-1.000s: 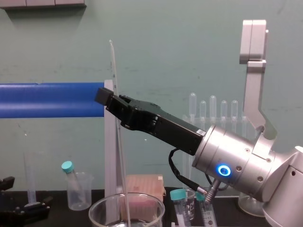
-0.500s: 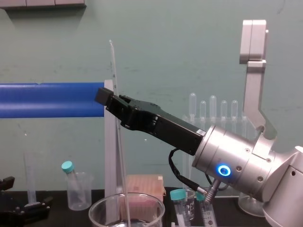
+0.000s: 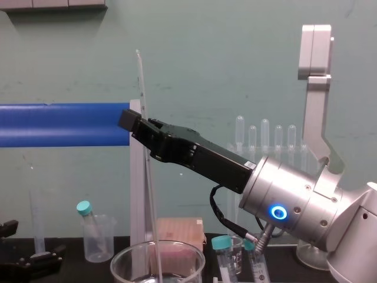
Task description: Hold the thermometer with one hand and immerse one end into the beaker, then reinsert it into the test tube rack.
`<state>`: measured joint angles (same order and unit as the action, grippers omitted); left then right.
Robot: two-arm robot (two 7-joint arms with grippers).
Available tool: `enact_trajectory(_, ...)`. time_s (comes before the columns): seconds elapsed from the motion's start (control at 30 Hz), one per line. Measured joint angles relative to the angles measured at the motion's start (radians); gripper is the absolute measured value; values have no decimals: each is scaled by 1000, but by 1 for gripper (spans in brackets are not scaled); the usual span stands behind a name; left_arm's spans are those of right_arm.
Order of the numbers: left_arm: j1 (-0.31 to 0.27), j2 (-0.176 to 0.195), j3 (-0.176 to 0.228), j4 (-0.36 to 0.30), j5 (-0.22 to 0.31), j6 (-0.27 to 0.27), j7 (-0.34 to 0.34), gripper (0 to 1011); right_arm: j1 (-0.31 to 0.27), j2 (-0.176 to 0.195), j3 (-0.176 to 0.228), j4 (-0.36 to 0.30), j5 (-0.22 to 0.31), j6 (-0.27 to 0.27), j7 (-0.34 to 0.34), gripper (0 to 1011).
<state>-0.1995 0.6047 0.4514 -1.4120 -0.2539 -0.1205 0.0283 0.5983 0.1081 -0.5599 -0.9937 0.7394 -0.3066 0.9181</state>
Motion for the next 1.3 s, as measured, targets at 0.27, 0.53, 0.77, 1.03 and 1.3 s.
enact_trajectory(0.27, 0, 0, 0, 0, 0, 0, 0, 1008, 0, 0, 0, 0, 0, 0, 0, 55)
enact_trajectory(0.53, 0, 0, 0, 0, 0, 0, 0, 1008, 0, 0, 0, 0, 0, 0, 0, 55)
enact_trajectory(0.77, 0, 0, 0, 0, 0, 0, 0, 1008, 3, -4, 1, 7, 8, 0, 20, 55)
enact_trajectory(1.03, 0, 0, 0, 0, 0, 0, 0, 1008, 7, -12, 19, -16, 44, -14, 63, 55)
enact_trajectory(1.3, 0, 0, 0, 0, 0, 0, 0, 1008, -1, 11, 60, -130, 88, -36, 57, 55)
